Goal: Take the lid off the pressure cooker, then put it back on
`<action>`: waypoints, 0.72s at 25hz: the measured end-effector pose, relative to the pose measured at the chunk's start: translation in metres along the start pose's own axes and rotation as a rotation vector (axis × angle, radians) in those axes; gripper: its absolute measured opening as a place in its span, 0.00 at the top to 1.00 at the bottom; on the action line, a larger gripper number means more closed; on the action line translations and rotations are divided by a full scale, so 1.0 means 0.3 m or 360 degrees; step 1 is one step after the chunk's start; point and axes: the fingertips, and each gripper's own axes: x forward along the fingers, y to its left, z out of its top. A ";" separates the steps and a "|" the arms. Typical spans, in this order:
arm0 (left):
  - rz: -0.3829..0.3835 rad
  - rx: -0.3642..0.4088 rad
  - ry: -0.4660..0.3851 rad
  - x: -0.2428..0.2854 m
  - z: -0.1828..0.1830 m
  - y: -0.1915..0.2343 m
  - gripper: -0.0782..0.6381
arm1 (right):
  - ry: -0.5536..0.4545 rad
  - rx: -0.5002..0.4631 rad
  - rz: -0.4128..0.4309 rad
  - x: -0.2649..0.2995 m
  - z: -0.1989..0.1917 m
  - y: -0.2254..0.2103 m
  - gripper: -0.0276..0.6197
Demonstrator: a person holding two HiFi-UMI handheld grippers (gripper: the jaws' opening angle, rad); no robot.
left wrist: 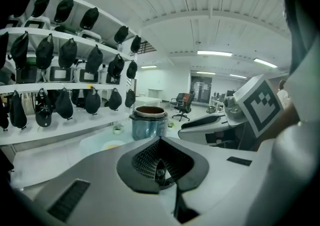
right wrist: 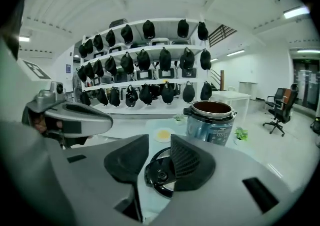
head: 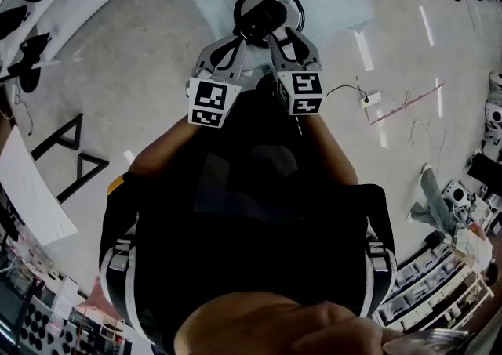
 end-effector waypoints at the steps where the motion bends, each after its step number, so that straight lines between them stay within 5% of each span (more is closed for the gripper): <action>1: -0.0014 -0.0001 -0.0001 -0.004 -0.008 -0.007 0.88 | -0.0001 0.0017 -0.0029 -0.020 -0.011 0.009 0.75; 6: -0.0020 -0.0025 -0.0036 -0.018 0.000 -0.007 0.88 | 0.0035 -0.0046 0.0025 -0.076 -0.070 0.117 0.90; 18: -0.0046 0.0007 -0.0004 0.003 0.006 -0.089 0.88 | 0.0038 -0.0018 0.0104 -0.118 -0.092 0.098 0.93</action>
